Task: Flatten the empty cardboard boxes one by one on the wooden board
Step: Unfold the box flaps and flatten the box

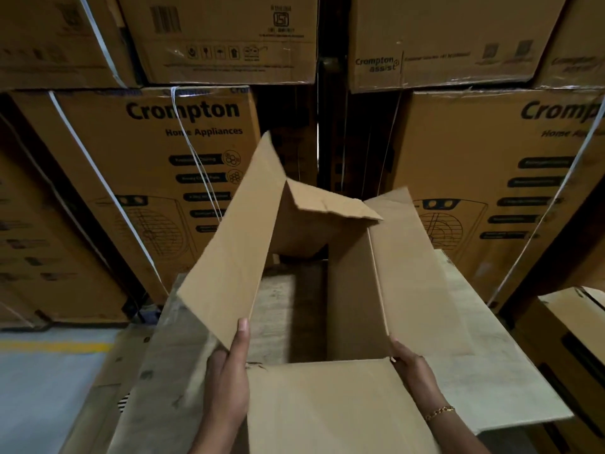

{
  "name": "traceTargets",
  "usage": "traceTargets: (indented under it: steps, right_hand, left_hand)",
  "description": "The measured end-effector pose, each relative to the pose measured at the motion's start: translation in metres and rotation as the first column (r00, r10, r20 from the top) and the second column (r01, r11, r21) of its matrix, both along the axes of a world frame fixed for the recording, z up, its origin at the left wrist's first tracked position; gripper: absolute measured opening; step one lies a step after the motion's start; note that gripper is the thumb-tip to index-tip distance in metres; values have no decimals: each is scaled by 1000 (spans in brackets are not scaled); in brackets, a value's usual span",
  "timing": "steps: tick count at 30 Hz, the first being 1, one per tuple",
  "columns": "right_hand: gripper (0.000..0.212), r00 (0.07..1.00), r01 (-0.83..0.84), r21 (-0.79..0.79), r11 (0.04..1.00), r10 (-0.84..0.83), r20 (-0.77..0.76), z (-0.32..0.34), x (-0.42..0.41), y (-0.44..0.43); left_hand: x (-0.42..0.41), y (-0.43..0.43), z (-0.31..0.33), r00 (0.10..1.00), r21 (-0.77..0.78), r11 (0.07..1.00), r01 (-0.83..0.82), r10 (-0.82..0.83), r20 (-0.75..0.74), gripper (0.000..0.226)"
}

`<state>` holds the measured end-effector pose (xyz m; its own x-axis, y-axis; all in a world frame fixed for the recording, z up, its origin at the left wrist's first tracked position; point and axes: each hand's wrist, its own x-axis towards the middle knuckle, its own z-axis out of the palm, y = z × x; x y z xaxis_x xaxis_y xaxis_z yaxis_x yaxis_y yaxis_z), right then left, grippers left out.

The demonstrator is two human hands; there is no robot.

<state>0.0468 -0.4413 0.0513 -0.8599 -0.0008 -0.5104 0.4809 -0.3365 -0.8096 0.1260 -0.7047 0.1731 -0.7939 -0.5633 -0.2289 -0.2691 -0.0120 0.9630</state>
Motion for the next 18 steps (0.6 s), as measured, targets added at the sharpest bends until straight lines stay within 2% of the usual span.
traceTargets:
  steps: [2,3,5,6,8,9,10,11,12,13,14,15,16,18]
  right_hand:
    - [27,995,-80,-153,985,89,48,5,2,-6]
    - [30,989,-123,-179,976,136,63,3,1,-7]
    - [37,955,-243,9,970,237,180,-9,-1,1]
    - [38,912,-382,159,910,344,223,-17,2,9]
    - [32,773,-634,444,633,541,333,-30,9,30]
    - [33,750,-658,533,533,533,392,-33,10,43]
    - [37,758,-650,552,522,498,422,-34,8,55]
    - [43,789,-614,512,601,455,413,-29,11,65]
    - [52,846,-524,442,729,383,372,-28,13,76]
    - [55,916,-360,342,868,260,304,-23,15,86]
    - [55,961,-183,201,962,132,245,-18,17,93]
    - [58,981,-46,35,998,39,190,-8,20,98]
    - [64,992,19,-103,995,-7,124,5,25,103]
    - [69,999,44,-207,977,-38,33,42,36,106]
  left_hand:
    - [9,10,22,994,-284,955,92,-70,87,47]
    - [11,18,26,987,-446,881,158,-127,98,50]
    - [12,33,19,961,-677,710,195,-277,-14,61]
    - [9,39,7,939,-758,620,203,-343,-29,63]
    - [-1,54,-24,892,-852,434,294,-445,80,63]
    - [-5,64,-37,863,-856,370,362,-480,158,66]
    - [-9,74,-49,833,-851,315,420,-505,224,68]
    - [-12,86,-57,804,-849,262,459,-529,272,69]
    - [-15,99,-66,775,-849,210,486,-553,307,69]
    - [-18,111,-73,746,-848,149,509,-568,348,70]
    - [-21,121,-79,723,-846,89,525,-571,389,70]
    - [-24,131,-83,705,-843,40,536,-571,421,70]
    - [-27,139,-86,695,-847,4,531,-575,433,69]
    - [-33,152,-87,678,-848,-26,530,-588,442,68]
